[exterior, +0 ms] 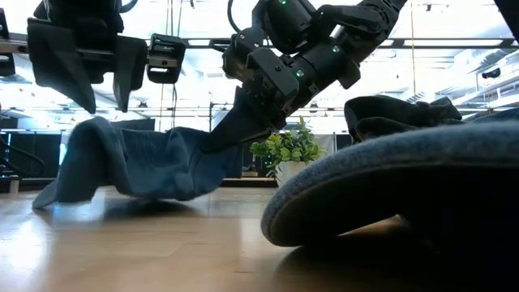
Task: Pick & Place hat
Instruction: Put the top blue cap into the blue bin
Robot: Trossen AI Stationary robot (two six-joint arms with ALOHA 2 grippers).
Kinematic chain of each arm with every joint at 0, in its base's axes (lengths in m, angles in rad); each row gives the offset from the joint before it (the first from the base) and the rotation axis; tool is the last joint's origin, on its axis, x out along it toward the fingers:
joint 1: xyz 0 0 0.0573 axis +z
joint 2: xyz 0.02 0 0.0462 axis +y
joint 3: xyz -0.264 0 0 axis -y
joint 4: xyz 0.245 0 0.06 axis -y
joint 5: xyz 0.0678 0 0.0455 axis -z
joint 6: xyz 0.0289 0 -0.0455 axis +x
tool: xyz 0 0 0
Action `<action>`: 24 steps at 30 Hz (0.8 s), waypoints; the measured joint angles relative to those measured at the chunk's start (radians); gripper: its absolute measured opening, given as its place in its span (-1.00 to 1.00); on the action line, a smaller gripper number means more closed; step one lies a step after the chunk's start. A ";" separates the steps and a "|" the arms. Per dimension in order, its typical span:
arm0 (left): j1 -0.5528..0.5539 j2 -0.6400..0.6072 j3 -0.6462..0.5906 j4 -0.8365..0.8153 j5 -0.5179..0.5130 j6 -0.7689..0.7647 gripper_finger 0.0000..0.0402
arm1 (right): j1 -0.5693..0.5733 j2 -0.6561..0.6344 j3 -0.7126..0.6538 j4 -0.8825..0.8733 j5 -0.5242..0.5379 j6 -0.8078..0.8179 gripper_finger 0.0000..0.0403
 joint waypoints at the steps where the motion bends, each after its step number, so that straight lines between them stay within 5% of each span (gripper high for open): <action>1: 0.000 0.000 0.000 0.000 -0.003 0.000 -0.38 | 0.000 -0.004 0.000 -0.007 0.008 0.000 -0.97; 6: 0.000 0.000 0.000 0.000 -0.054 -0.041 -0.24 | 0.000 -0.086 0.000 -0.141 0.062 0.009 -0.97; 17: 0.000 0.000 0.000 0.007 -0.087 -0.079 -0.29 | 0.098 -0.459 0.137 -0.816 0.132 0.156 -0.97; 24: 0.000 0.000 0.000 0.008 -0.165 -0.080 -0.29 | 0.278 -0.653 0.194 -1.148 0.208 0.489 -0.98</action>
